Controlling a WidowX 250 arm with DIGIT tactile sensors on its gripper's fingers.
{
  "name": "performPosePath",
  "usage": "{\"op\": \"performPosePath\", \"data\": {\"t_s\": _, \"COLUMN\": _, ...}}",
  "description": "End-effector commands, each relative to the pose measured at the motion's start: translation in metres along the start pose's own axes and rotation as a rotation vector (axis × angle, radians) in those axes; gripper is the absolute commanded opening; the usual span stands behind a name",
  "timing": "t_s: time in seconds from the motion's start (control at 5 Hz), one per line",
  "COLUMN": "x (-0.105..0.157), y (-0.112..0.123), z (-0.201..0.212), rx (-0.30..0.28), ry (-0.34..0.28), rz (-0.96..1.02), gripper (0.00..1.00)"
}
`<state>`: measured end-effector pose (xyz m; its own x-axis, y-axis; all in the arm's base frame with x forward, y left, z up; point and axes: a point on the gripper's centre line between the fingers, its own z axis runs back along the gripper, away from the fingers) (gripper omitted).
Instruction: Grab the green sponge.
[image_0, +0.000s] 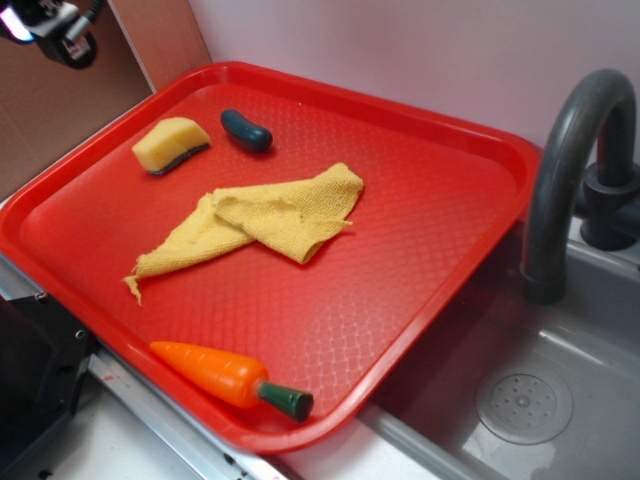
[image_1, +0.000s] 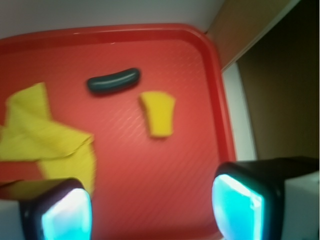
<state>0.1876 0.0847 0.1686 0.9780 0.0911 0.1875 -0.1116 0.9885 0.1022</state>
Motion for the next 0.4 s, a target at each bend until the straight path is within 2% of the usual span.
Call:
{"op": "performPosePath", "data": {"t_s": 0.0, "x": 0.031, "y": 0.014, "z": -0.033, "rx": 0.028, "ry": -0.042, "rz": -0.026, "gripper": 1.00}}
{"op": "performPosePath", "data": {"t_s": 0.2, "x": 0.038, "y": 0.011, "z": -0.057, "rx": 0.066, "ry": -0.022, "rz": 0.002, "gripper": 1.00}}
